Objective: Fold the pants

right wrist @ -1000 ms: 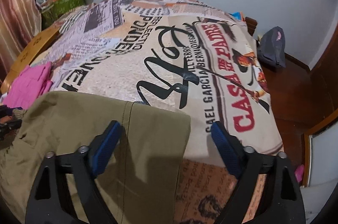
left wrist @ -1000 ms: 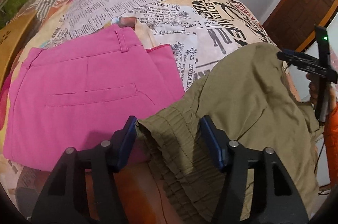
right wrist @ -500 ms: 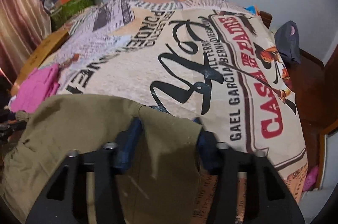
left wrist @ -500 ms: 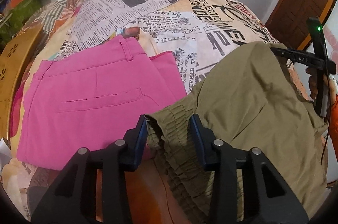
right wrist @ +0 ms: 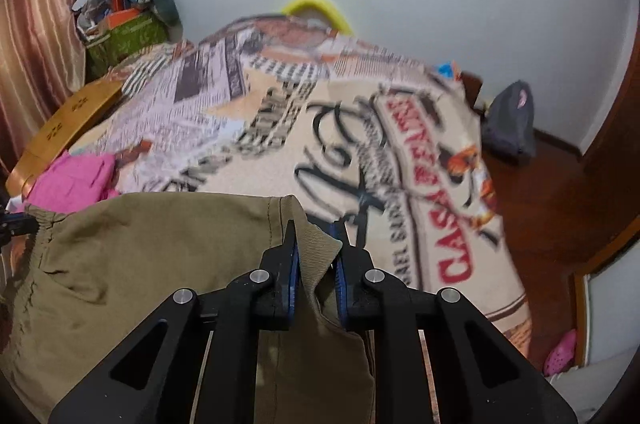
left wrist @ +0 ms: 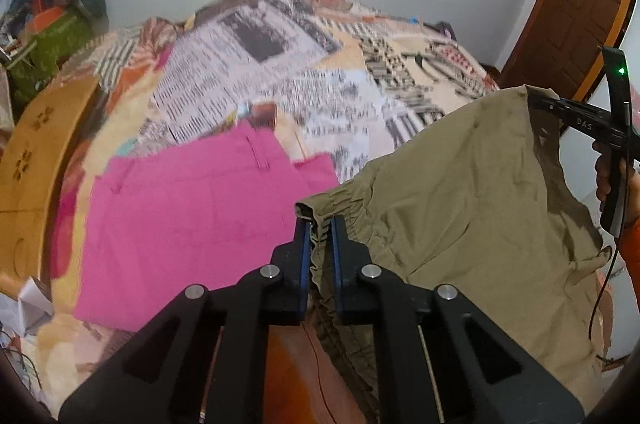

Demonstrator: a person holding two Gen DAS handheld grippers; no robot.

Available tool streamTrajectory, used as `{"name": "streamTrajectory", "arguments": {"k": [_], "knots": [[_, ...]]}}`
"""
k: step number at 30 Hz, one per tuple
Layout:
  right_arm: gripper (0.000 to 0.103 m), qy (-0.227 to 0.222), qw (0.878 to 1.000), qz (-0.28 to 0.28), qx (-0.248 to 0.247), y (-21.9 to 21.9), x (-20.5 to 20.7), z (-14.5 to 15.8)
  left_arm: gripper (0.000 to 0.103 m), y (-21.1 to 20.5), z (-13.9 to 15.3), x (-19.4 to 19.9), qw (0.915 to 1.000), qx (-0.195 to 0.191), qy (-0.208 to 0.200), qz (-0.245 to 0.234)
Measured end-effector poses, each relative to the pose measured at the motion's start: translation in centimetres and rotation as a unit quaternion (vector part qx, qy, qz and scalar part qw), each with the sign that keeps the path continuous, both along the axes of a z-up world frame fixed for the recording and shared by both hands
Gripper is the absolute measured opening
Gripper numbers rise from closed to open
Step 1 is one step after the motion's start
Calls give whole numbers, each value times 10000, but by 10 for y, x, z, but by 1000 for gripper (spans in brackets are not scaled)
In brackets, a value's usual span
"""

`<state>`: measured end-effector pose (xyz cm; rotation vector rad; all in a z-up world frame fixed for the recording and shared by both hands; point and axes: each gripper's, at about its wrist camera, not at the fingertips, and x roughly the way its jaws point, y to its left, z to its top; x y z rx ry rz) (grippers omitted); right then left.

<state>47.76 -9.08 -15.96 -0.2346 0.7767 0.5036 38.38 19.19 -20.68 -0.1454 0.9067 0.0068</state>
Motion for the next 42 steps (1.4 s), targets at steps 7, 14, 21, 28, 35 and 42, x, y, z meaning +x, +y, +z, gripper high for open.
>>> {"name": "streamTrajectory", "arguments": {"k": [7, 14, 21, 28, 35, 42], "knots": [[13, -265, 9994, -155, 174, 3, 2, 41, 8, 3, 30, 11, 9998, 17, -175, 14], [13, -408, 9979, -158, 484, -18, -34, 76, 8, -5, 68, -5, 9989, -82, -434, -163], [13, -408, 9958, -257, 774, -49, -87, 108, 7, -27, 106, -43, 9964, -49, -678, -500], [12, -422, 9936, -367, 980, -74, -151, 135, 7, -48, 136, -89, 9931, 79, -877, -769], [11, -441, 9914, -407, 1163, -88, -209, 133, 7, -56, 147, -133, 9907, 180, -900, -1008], [11, -365, 9893, -611, 1273, -107, -253, 112, 7, -60, 139, -176, 9874, 181, -971, -1233]]}}
